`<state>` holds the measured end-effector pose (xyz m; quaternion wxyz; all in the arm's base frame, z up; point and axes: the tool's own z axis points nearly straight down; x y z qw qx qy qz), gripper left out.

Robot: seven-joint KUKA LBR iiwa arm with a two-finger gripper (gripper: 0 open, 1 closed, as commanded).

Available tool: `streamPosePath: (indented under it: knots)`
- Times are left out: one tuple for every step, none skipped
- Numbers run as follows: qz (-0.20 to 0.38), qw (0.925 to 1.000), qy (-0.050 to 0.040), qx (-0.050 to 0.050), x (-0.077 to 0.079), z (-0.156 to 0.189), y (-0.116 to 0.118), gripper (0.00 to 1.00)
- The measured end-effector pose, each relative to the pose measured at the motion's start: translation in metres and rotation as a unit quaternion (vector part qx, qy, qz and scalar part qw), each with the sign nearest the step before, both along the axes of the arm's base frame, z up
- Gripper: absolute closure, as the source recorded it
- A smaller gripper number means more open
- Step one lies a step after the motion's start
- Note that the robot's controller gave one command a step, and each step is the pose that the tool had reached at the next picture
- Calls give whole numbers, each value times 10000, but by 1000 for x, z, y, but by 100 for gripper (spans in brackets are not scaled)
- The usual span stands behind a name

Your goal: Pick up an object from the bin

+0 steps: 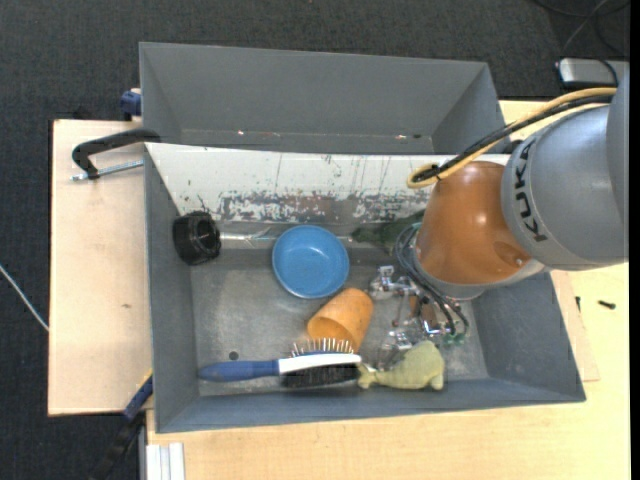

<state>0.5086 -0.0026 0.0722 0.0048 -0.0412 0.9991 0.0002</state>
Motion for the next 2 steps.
streamPosePath:
  knots:
    - [704, 9975, -6, -1, 82, 1, 97, 0]
    - [960, 9954, -60, 0, -5, 63, 88, 0]
